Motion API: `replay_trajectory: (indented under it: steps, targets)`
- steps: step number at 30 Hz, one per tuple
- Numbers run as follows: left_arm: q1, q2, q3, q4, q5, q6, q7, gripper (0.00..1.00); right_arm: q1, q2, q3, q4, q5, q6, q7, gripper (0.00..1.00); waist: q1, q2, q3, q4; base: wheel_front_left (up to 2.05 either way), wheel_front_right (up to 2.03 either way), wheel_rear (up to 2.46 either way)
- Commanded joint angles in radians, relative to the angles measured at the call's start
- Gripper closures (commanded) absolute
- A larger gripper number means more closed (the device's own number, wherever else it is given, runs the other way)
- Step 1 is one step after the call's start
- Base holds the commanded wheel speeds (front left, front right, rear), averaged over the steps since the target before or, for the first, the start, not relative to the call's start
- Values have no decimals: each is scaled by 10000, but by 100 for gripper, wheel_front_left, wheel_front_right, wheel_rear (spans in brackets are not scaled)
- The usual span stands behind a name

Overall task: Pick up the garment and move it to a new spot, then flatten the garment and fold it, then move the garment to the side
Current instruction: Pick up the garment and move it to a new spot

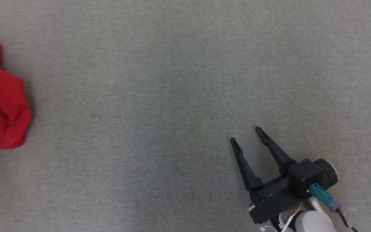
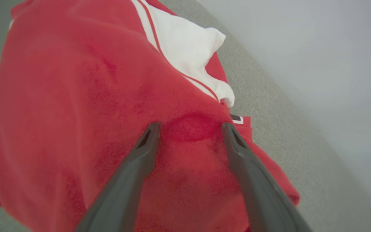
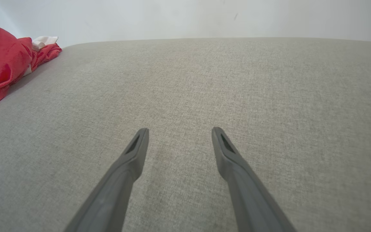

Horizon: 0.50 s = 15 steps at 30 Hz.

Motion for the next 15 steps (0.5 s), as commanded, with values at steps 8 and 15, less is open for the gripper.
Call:
replay_trajectory:
  steps: [8, 15]
  targets:
    - [628, 599, -463, -219, 865, 269, 35, 100, -104, 111, -125, 228, 7, 8, -199, 0, -3, -2, 136, -534, 0, 0, 0]
    - [357, 971, -479, -11, 749, -421, -198, 100, 18, 234, -34, 648, 198, 8, -420, 0, -3, -2, -732, -337, 0, 0, 0]
